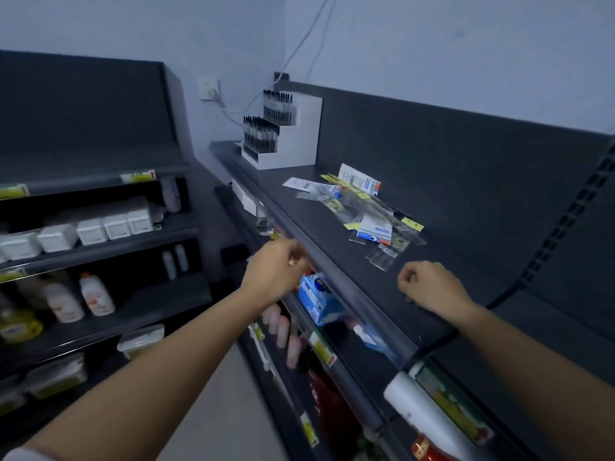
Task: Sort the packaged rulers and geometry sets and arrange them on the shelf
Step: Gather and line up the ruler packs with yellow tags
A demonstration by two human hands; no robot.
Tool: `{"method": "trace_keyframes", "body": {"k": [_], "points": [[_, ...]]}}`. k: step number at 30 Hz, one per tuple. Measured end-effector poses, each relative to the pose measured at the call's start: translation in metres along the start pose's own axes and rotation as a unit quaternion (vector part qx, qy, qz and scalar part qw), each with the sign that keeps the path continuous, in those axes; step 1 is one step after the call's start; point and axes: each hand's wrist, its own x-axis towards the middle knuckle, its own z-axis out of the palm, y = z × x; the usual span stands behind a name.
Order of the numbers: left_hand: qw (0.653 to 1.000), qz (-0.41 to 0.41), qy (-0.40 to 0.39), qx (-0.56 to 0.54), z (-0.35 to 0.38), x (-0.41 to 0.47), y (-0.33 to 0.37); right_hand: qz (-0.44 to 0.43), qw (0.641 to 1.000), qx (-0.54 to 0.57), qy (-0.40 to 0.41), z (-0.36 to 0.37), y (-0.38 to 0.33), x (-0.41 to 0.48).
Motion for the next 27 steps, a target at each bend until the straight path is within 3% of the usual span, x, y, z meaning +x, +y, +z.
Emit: {"method": "trace_keyframes", "body": {"k": [7, 14, 20, 23, 27], "points": [[0.998, 0.021, -0.058, 0.007, 0.005, 0.061, -0.067, 0.043, 0.998, -0.017, 0.034, 0.01, -0.014, 0.108], [0.987, 0.084, -0.117, 0.076, 0.034, 0.184, -0.101, 0.04, 0.993, -0.096, 0.054, 0.027, -0.004, 0.265], [0.966, 0.132, -0.21, 0.076, 0.062, 0.27, -0.128, 0.091, 0.995, -0.042, 0.023, 0.022, -0.003, 0.338], [0.961, 0.141, -0.238, 0.017, 0.076, 0.298, -0.136, 0.057, 0.989, -0.138, 0.009, 0.017, -0.007, 0.347], [0.939, 0.17, -0.292, -0.062, 0.098, 0.348, -0.133, 0.033, 0.949, -0.312, 0.016, 0.018, -0.018, 0.344]]}}
